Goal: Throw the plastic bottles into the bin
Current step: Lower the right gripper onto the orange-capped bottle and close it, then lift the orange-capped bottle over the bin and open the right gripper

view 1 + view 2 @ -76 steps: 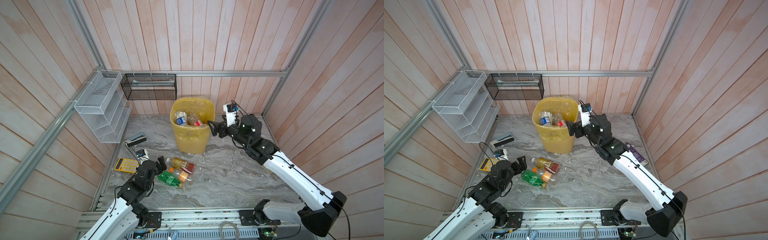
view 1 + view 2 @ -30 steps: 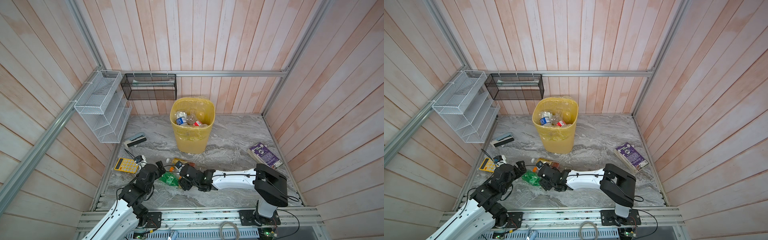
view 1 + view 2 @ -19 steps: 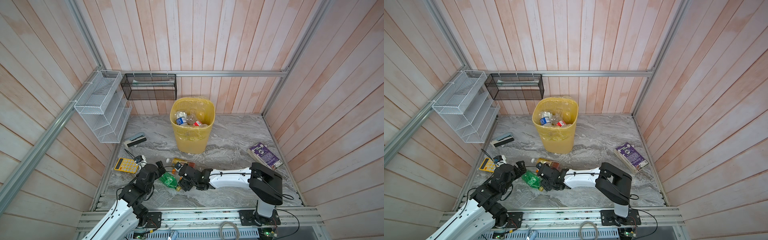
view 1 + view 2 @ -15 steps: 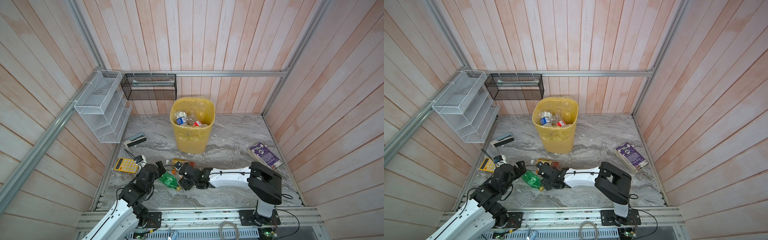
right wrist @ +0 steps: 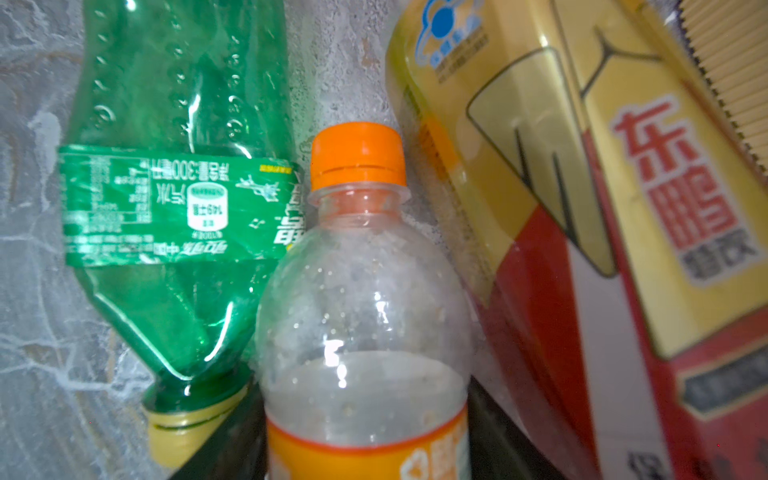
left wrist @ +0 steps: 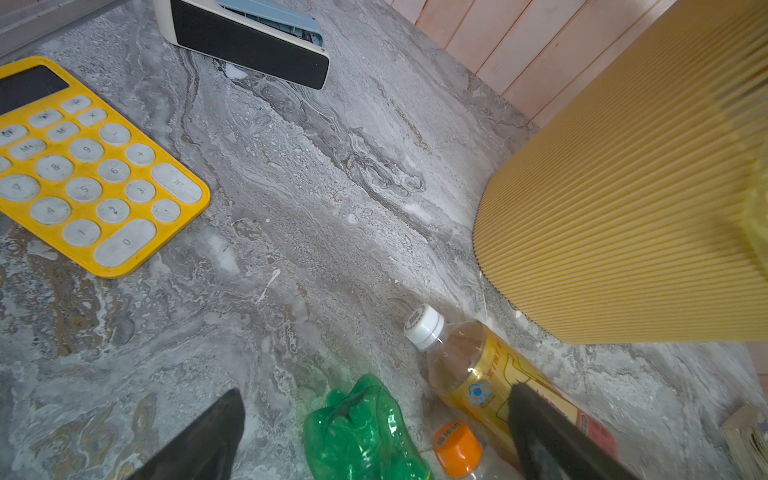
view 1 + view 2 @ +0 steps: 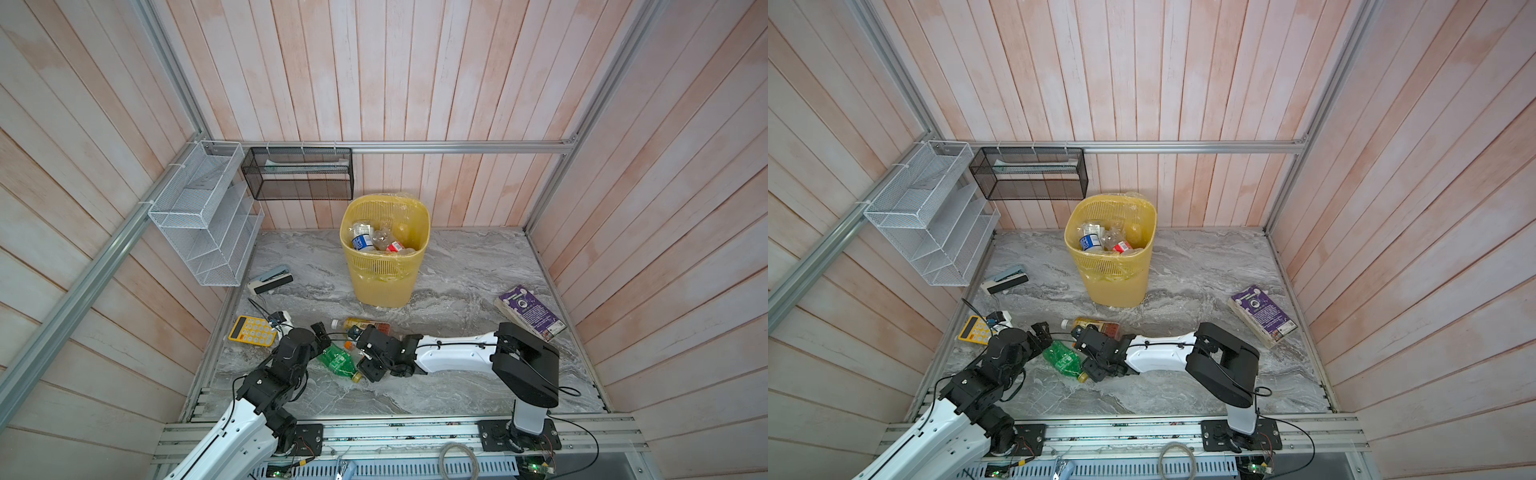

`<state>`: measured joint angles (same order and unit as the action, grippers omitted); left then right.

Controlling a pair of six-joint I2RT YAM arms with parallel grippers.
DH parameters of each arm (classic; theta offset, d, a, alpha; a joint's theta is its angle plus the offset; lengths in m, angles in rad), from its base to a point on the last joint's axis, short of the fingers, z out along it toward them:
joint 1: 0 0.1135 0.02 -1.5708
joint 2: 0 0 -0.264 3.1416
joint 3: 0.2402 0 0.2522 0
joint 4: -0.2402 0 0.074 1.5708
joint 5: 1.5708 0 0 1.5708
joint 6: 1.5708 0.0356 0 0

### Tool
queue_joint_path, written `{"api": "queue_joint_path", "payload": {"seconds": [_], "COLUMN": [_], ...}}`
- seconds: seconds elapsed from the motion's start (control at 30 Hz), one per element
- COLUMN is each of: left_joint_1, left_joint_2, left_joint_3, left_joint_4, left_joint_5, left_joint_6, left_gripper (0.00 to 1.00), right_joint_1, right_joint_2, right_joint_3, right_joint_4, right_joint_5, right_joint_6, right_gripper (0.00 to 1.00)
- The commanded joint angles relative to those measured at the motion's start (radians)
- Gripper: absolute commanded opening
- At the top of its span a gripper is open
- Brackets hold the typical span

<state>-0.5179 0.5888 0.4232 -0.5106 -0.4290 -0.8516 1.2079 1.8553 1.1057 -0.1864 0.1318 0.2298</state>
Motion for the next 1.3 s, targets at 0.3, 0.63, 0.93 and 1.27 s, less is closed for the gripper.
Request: {"api": "queue_joint_path", "payload": {"seconds": [0.3,0.63,0.93,1.27], "left_joint_1": [0.004,0.004,0.004,0.005], "left_joint_2": [-0.038,-0.018,0.008,0.031], "left_joint_3": [-0.005,0.023,0.027,0.031], "left_joint_4": [-0.043,0.019,0.052,0.080], "left_joint_5": [-0.040,-0.023,-0.013,0.037], "left_joint_6": [-0.004,0.058,0.077,0.075], "left_gripper": [1.00,1.00,1.00,1.00], "right_joint_1": [-0.003,0.040,0.038,-0.360], "right_joint_2": [-0.177,-0.807,-1.371,-0.853], "right_joint_3": [-0.093,-0.419,-0.489,-0.099], "right_joint_4": [0.077,0.336,0.392,0.398], "right_joint_5": [0.041,0.277,0.498,0.064], "right_joint_6": [0.004,-0.079,-0.277,-0.260], "right_gripper": [0.47,0.42,0.37,0.38]}}
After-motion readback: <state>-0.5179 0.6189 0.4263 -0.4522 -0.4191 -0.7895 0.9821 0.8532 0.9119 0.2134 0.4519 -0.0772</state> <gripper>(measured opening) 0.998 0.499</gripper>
